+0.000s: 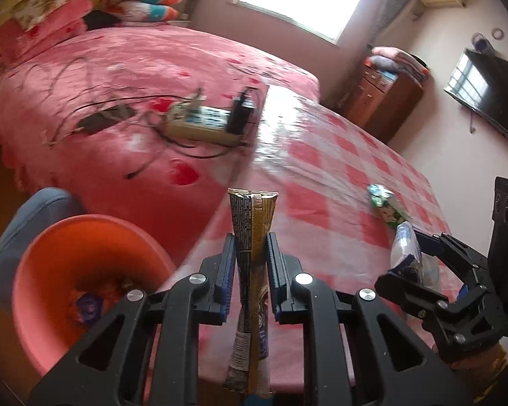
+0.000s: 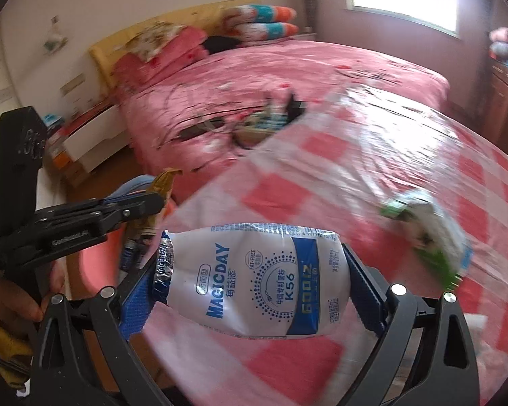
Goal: Collect trash
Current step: 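Carry the snack stick and wipes pack over the orange bucket, then open both tools to drop the snack stick and wipes pack into the bucket, then move both open tools back over the table toward the last two bags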
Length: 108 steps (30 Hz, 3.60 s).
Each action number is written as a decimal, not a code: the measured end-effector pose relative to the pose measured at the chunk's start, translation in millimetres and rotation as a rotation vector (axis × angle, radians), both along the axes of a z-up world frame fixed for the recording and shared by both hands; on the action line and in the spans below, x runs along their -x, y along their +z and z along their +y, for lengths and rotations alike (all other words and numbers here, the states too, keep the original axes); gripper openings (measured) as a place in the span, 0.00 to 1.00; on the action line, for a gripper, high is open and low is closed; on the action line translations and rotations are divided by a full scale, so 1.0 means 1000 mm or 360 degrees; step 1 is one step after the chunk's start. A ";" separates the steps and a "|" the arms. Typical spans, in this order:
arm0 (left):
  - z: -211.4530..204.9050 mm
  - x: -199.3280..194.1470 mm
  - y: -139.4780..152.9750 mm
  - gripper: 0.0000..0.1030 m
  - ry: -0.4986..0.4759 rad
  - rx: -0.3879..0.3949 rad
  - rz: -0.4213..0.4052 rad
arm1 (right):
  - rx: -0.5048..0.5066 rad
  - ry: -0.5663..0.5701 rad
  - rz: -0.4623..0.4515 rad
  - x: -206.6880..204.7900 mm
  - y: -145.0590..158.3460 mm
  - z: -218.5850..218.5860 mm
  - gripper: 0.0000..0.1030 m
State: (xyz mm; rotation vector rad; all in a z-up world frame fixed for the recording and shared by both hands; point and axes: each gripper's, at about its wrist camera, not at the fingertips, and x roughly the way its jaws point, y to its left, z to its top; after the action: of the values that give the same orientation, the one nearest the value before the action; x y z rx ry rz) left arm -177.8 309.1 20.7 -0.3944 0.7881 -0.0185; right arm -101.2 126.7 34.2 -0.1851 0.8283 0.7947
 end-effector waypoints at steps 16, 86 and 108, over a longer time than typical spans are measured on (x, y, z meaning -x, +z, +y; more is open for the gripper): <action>0.110 0.054 -0.050 0.19 0.0428 0.0104 0.0123 | 0.0036 0.0463 -0.0019 0.035 -0.010 0.144 0.93; -0.039 0.026 0.012 0.79 -0.0048 -0.0077 0.0091 | -0.0033 -0.0229 -0.0010 0.043 0.028 -0.093 0.94; -0.188 -0.078 0.017 0.79 -0.0554 0.0566 0.0240 | -0.0170 -0.0650 0.0115 0.014 0.004 -0.242 0.94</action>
State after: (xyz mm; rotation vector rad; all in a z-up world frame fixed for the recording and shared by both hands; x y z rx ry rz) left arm -100.0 120.8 38.1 -0.5950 0.9983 -0.4639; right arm -114.8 -114.9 37.9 0.1075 0.8539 0.4606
